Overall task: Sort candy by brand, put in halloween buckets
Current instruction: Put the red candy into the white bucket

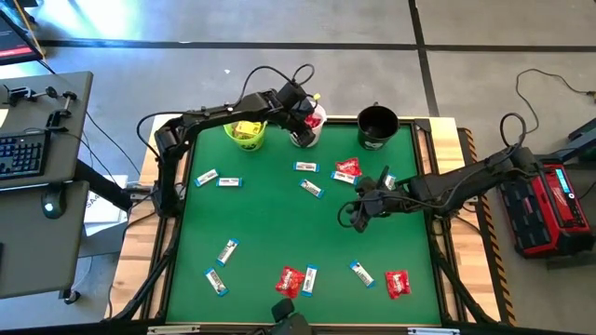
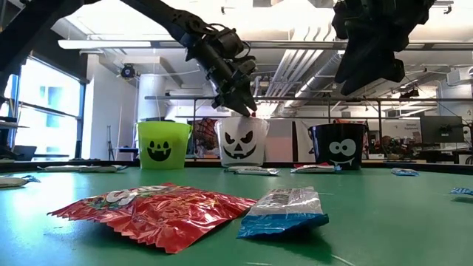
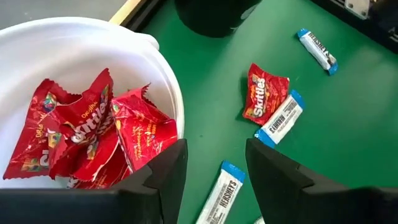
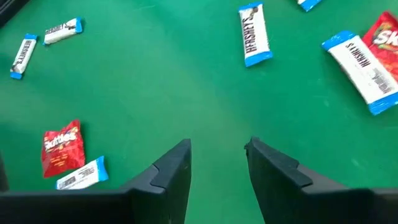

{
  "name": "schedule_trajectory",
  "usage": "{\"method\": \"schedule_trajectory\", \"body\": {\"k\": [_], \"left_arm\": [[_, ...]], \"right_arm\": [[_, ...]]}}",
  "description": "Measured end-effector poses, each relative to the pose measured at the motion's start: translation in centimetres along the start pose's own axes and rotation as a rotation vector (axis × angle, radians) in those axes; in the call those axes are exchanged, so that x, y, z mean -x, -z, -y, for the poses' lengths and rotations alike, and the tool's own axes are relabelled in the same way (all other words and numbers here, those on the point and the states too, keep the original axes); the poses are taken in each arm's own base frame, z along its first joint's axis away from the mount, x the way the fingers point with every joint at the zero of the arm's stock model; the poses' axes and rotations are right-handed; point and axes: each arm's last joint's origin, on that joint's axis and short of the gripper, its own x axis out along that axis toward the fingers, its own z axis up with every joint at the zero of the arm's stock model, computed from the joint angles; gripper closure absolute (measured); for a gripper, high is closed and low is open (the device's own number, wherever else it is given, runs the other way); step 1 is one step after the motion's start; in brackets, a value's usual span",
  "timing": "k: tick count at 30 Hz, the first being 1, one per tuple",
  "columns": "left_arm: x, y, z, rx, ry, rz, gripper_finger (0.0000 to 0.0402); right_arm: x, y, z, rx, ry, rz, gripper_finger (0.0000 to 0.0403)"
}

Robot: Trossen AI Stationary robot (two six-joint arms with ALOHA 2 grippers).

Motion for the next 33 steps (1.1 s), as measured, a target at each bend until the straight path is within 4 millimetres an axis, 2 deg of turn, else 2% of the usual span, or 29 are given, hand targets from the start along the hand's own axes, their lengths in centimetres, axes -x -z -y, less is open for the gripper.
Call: {"method": "schedule_trajectory", "body": {"k": [4,13,16,24,33], "left_arm": [[0.0,0.2,0.0,-0.04,-0.029,-0.017,0.0243],[-0.2,0.2,2.1,-0.273,-0.266,-0.022,0.0243],[-0.4,0.3,2.6,-0.313,-0.298,-0.038,0.0243],[-0.5,0.6,3.1,-0.311,-0.28,-0.06,0.0243],[-0.5,1.4,3.6,-0.252,-0.077,-0.127,0.0243]], "right_arm": [[0.0,0.0,0.0,-0.017,-0.013,-0.017,0.0258],[0.0,0.1,0.0,-0.019,-0.017,-0.022,0.0258],[0.0,0.1,-0.1,-0.02,-0.027,-0.035,0.0258],[0.0,0.1,-0.1,-0.019,-0.03,-0.038,0.0258],[0.0,0.2,-0.1,-0.019,-0.042,-0.054,0.0258]]}}
